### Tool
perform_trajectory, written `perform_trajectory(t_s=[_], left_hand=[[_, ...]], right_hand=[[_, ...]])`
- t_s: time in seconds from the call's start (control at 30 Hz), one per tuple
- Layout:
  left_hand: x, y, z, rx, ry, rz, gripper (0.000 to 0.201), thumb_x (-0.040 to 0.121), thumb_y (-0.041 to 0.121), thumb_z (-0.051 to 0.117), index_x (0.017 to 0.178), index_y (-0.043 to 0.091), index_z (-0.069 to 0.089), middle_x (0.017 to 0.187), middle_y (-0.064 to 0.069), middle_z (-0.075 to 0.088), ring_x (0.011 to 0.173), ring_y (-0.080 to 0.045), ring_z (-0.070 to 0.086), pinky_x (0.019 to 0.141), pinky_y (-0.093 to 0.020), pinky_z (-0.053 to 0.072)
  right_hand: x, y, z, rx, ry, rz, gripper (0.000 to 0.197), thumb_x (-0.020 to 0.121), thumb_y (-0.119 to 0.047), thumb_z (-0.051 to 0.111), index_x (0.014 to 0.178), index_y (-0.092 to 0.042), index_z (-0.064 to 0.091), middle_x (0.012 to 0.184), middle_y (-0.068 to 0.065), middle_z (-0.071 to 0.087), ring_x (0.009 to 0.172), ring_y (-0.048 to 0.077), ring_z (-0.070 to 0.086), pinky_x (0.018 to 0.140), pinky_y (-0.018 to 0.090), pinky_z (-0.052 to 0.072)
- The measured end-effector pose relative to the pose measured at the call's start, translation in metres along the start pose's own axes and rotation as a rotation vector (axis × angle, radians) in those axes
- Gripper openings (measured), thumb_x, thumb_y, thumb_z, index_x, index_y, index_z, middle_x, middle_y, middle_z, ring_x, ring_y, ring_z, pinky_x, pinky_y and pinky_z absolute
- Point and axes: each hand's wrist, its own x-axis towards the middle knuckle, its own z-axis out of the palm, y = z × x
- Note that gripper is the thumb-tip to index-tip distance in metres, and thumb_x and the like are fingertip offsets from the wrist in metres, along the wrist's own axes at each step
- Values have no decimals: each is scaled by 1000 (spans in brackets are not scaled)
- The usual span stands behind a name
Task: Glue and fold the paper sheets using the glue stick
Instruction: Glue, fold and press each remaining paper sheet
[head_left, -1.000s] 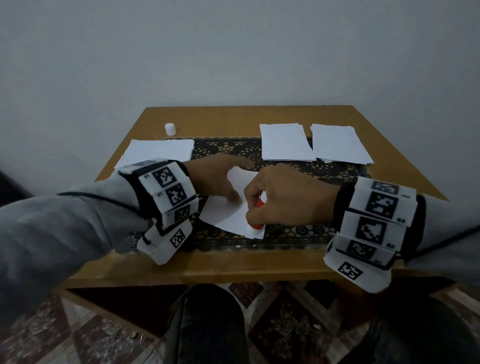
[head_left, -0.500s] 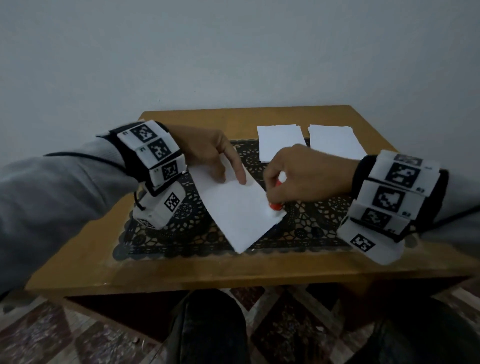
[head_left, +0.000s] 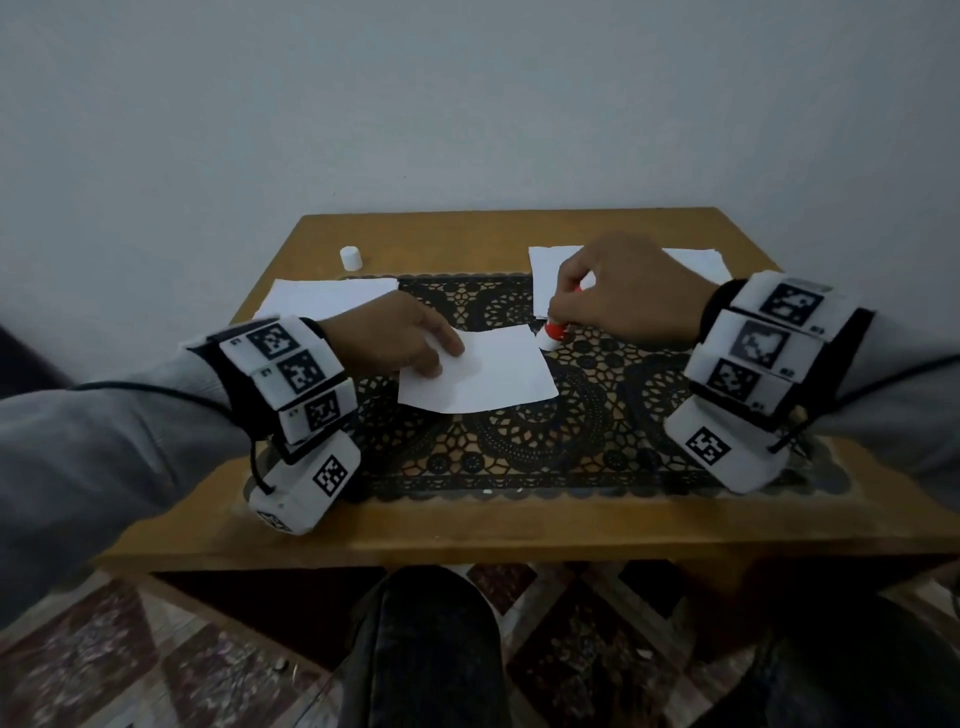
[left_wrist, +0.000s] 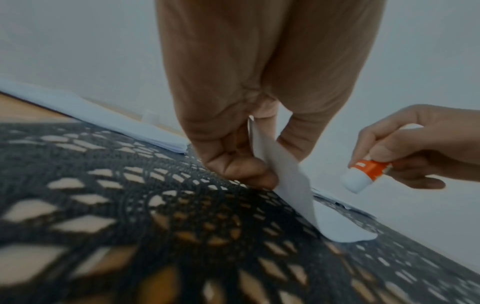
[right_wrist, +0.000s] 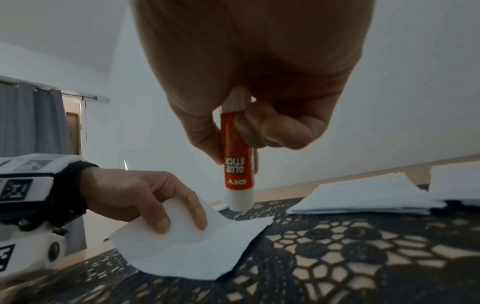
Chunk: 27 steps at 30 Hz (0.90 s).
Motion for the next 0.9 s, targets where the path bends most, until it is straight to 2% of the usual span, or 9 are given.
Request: perform_trajectory(t_s=[0.07,0.17,0.23,0.33,0.47,0.6,0.77,0.9], left_hand=[[1,-1,3,37,18,23,24,82,14,71,104,24,73,128,3,58,114,-17,53,104,-34,40],[2,-4,9,92,37,62,24,80,26,75,103,26,72,126,7,59,115,-14,51,103,-34,38],[2,-3,12,140,44,75,27,76,30,78,103,27,70,127,6,56,116,-15,49,99,-32,38],[2,0,13,200,53,84,32,74,29,80,103,24,67,130,4,53,119,-17,45,95,-29,35],[2,4,12,233,41,89,33,76,29,79,105,23,65,133,3,52,121,-17,44,93,-27,33],[3,5,12,256,17,92,33,77,28,77,106,21,64,134,2,51,121,-18,45,91,-25,32],[4,6,12,266,-1,94,30,77,28,77,104,21,65,134,2,51,122,-18,44,92,-27,32],[5,6,11,264,-4,91,30,77,27,77,104,19,65,134,2,51,122,-18,44,96,-30,33]], right_hand=[[7,-2,7,4,6,12,18,80,-33,66,70,-20,72,84,1,69,73,14,56,67,33,47],[17,-7,14,-37,3,-3,17,80,-31,67,67,-21,71,83,4,70,78,21,62,70,38,51],[24,-8,18,-67,-1,-5,17,83,-29,66,70,-18,71,86,3,69,81,21,61,65,33,48],[34,-8,23,-100,3,19,16,86,-29,65,76,-16,70,88,3,65,79,15,55,53,22,37],[42,-9,30,-116,-33,28,21,85,-29,65,85,-10,73,92,8,66,83,19,57,58,26,40],[45,-12,32,-137,-37,4,20,84,-28,66,78,-9,72,96,11,69,81,20,59,64,28,45],[42,-15,30,-153,-70,0,23,85,-28,66,79,-6,71,87,11,69,71,16,53,55,25,39],[37,-12,28,-142,-92,-3,27,84,-26,65,81,0,72,83,18,67,68,18,51,61,29,41]])
